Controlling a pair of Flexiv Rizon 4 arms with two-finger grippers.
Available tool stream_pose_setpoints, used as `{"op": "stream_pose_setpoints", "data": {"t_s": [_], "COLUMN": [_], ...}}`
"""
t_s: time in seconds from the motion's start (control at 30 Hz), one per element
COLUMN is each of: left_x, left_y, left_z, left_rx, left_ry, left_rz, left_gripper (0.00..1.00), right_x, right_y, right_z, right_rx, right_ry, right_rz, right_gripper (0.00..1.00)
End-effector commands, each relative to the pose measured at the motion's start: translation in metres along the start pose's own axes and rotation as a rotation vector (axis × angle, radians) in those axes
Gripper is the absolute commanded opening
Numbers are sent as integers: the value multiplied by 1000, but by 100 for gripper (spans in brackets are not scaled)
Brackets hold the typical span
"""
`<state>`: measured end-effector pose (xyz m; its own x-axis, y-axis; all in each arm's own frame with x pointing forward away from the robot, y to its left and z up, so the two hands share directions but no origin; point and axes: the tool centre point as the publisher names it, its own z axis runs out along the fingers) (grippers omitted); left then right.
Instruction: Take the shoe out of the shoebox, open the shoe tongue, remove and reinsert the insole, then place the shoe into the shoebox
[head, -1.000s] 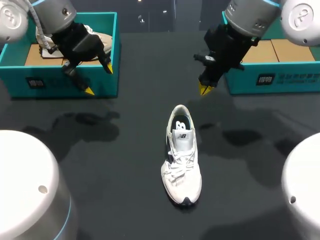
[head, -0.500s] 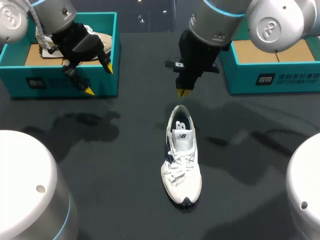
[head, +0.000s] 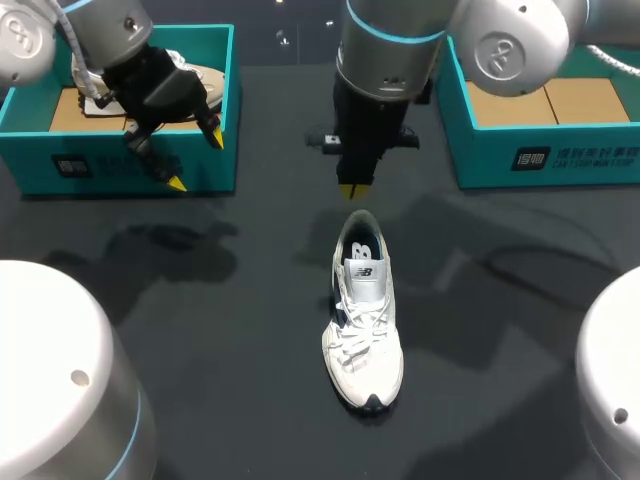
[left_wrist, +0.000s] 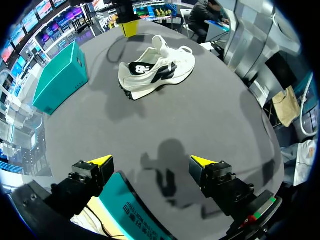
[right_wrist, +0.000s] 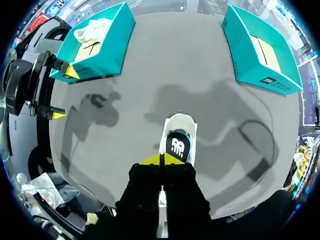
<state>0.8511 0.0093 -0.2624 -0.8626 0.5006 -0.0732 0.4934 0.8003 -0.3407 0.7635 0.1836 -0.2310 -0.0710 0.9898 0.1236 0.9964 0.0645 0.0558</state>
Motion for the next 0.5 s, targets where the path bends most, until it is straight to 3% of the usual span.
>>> {"op": "stream_pose_setpoints", "data": {"t_s": [0.03,0.47,0.5], "left_x": [-23,-47,-43], "left_y": [19,52,45], "left_z": [3,-11,-8], "left_rx": [27,72,64], "left_ry": [51,70,65], "left_rz": [7,39,45], "left_gripper": [100,100,100], "right_x": [9,0,-3], "right_y": [3,-17,-19], "right_z": [17,44,45], "right_rx": [-6,-35,-38], "right_ry": [-50,-161,-166], "right_rz": [24,62,63], "right_gripper": [0,0,0]}}
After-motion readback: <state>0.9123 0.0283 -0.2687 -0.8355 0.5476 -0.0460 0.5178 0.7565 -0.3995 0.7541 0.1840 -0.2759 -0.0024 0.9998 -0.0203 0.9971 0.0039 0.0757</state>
